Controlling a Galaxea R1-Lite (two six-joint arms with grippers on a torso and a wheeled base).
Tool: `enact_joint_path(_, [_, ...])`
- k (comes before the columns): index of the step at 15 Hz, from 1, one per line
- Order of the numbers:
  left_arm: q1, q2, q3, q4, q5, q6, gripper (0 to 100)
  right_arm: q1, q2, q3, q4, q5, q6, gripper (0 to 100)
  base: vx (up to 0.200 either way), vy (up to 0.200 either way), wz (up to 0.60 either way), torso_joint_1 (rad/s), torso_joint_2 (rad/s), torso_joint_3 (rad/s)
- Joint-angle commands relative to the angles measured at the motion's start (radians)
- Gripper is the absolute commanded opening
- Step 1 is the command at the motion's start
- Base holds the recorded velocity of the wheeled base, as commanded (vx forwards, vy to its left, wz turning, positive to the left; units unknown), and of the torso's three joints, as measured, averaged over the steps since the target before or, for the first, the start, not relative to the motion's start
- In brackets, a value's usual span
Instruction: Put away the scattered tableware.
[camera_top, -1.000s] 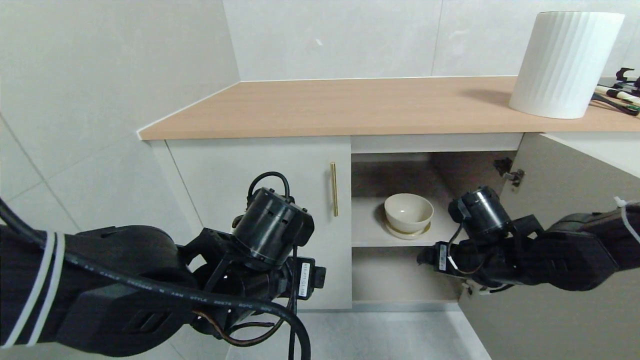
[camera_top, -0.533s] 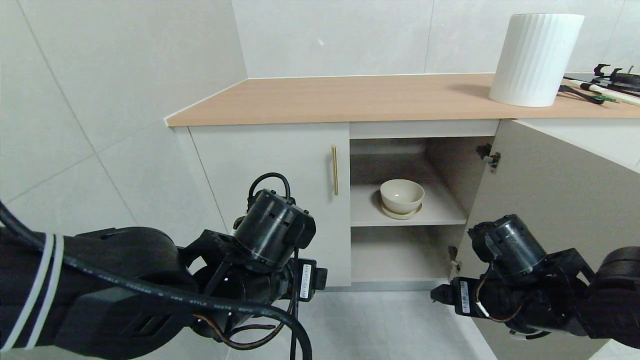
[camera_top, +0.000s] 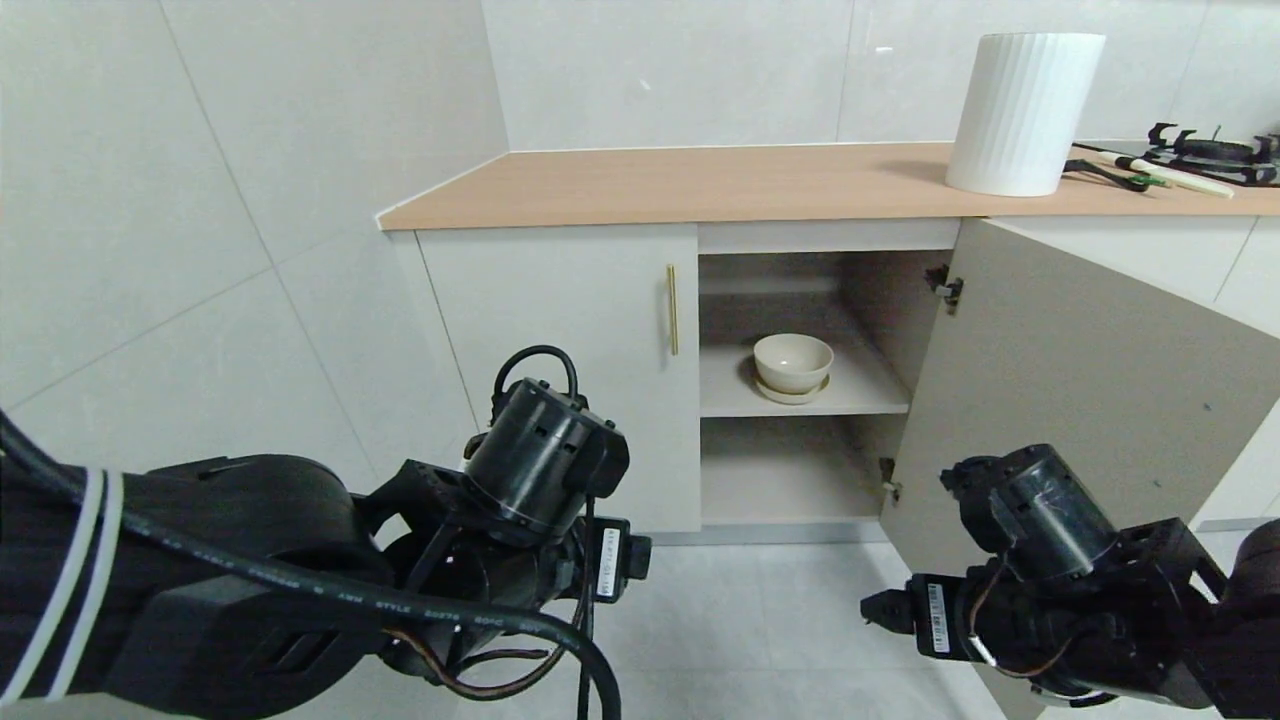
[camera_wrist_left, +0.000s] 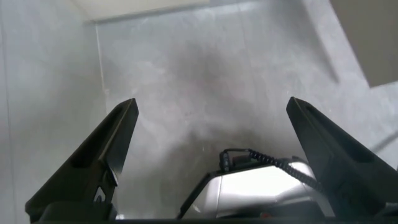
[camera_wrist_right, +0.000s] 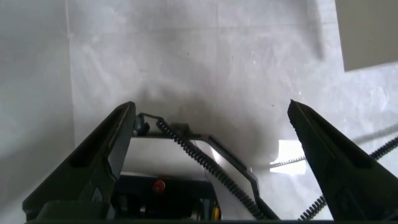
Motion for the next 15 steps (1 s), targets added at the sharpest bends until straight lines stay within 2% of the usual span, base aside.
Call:
enact_joint_path(1, [0.000,0.002,0.000,0.000,0.001,0.000,100,-0.001,-0.027,0.009,0.000,-0.001,0.000,100,0.000,0.000,0.00,0.000,0.00,0.000])
enact_joint_path(5, [0.000,0.005,0.000,0.000,0.005,0.000,100,-0.001,-0.040,0.023,0.000,-0.002,0.000,100,0.000,0.000,0.00,0.000,0.00,0.000])
enact_joint_path(6, [0.000,0.008,0.000,0.000,0.022,0.001,100,-0.001,-0.045,0.023,0.001,-0.002,0.000,100,0.000,0.000,0.00,0.000,0.00,0.000])
enact_joint_path(15, [0.000,0.012,-0.002,0.000,0.024,0.004,100,-0.005,-0.080,0.055,0.003,-0.007,-0.001,100,0.000,-0.200,0.00,0.003,0.00,0.001])
